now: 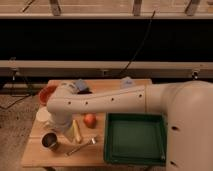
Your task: Stack cups on top of each other
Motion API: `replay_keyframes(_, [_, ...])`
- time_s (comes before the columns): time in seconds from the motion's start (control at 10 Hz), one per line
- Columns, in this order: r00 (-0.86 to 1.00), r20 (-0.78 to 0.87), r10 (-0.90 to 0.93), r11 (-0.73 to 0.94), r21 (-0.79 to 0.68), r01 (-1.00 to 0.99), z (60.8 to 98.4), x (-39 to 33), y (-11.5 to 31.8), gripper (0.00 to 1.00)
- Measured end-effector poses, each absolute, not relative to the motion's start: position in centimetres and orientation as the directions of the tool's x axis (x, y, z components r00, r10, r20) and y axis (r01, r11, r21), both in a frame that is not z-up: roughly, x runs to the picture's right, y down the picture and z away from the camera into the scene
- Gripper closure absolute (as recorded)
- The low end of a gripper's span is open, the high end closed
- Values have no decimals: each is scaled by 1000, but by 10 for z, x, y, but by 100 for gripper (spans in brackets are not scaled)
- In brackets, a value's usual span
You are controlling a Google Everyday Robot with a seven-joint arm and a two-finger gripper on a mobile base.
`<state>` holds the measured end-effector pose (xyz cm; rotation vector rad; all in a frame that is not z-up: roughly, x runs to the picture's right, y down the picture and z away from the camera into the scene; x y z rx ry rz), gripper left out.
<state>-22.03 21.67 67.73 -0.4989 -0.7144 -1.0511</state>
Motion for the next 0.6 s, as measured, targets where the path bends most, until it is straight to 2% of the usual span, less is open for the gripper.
replay_keyframes(0.6, [318, 705, -634, 434, -16, 901, 703, -214, 240, 22])
